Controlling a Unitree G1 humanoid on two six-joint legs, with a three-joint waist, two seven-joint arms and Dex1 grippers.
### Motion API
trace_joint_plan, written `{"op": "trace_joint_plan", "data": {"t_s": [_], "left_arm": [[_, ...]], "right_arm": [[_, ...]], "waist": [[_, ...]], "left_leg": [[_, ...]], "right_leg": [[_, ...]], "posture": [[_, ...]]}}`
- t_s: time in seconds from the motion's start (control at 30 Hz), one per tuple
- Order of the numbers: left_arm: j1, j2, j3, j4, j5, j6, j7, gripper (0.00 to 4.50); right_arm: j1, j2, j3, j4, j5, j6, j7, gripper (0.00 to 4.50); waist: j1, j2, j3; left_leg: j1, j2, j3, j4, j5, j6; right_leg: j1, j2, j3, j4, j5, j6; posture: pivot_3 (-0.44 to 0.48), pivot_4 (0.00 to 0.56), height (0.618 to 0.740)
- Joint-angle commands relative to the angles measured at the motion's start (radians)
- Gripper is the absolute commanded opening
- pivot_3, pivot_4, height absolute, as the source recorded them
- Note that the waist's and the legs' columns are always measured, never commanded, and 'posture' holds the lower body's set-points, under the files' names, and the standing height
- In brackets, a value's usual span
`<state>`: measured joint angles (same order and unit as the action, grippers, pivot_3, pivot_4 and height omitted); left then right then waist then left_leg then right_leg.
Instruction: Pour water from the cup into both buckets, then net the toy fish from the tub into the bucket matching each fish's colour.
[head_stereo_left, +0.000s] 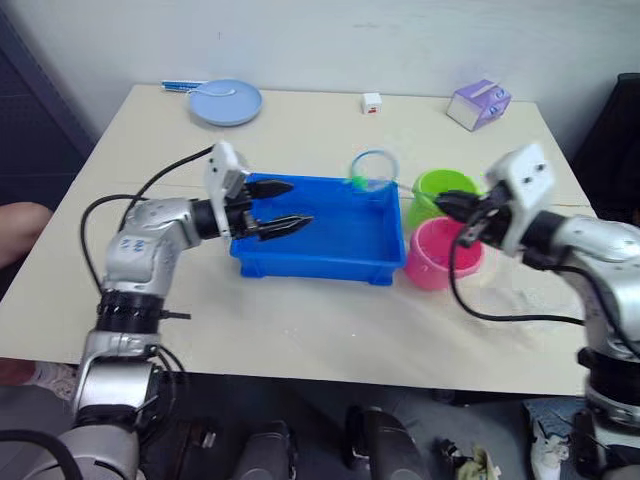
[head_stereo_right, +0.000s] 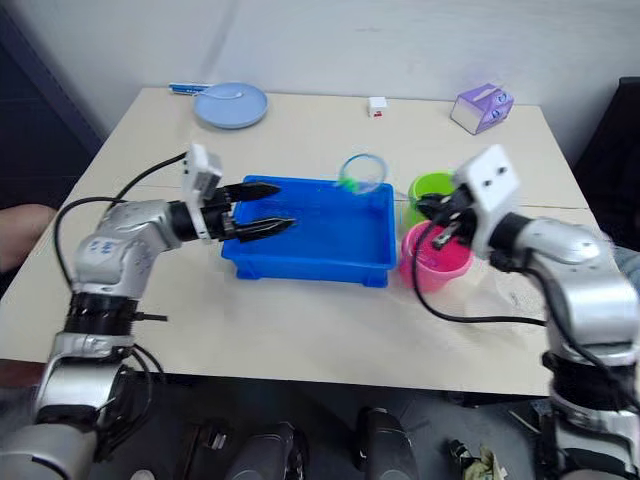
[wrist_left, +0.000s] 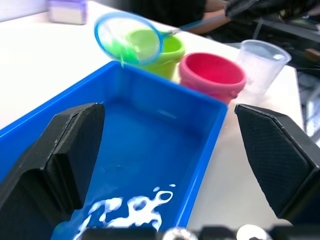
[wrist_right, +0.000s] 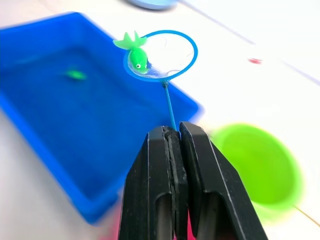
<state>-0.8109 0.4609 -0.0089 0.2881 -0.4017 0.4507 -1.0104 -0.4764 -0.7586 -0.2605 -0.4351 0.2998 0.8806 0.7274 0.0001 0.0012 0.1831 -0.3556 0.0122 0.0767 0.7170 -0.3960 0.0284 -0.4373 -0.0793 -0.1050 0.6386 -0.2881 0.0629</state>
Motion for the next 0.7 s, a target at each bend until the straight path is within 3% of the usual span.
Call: {"op": "trace_joint_plan", "data": {"t_s": [0.03,0.23,0.5,0.7], "left_arm": [[-0.053,-0.055,-0.026,0.042,0.011,-0.064,-0.029,4.50],[-0.078,-0.124,-0.039,0.048,0.012,-0.087,-0.037,4.50],[-0.060,-0.119,-0.030,0.033,0.018,-0.097,-0.027,4.50],[-0.058,-0.100,-0.026,0.038,0.023,-0.104,-0.026,4.50]], "right_arm": [[0.027,-0.088,-0.081,-0.016,-0.031,-0.034,-0.024,0.76],[0.104,-0.222,0.003,0.086,-0.202,-0.275,-0.057,0.76],[0.131,-0.437,0.273,0.289,-0.640,-0.907,-0.142,0.76],[0.050,-0.472,0.272,0.392,-0.802,-1.020,-0.243,0.76]], "waist": [[0.003,0.000,0.000],[0.001,0.000,0.000],[0.000,0.000,0.000],[0.000,0.000,0.000]], "left_leg": [[0.000,0.000,0.000,0.000,0.000,0.000],[0.000,0.000,0.002,0.000,0.000,0.000],[0.000,0.001,0.003,0.000,0.000,0.000],[0.000,0.001,0.003,0.000,0.000,0.000]], "right_leg": [[0.000,0.000,0.000,0.000,0.000,0.000],[-0.001,0.000,0.001,0.001,0.000,0.000],[-0.001,0.000,0.002,0.000,0.000,0.000],[-0.002,-0.001,0.002,0.000,0.000,0.000]], "posture": [[0.000,0.150,0.739],[0.000,0.150,0.739],[0.000,0.150,0.739],[0.000,0.150,0.739]]}}
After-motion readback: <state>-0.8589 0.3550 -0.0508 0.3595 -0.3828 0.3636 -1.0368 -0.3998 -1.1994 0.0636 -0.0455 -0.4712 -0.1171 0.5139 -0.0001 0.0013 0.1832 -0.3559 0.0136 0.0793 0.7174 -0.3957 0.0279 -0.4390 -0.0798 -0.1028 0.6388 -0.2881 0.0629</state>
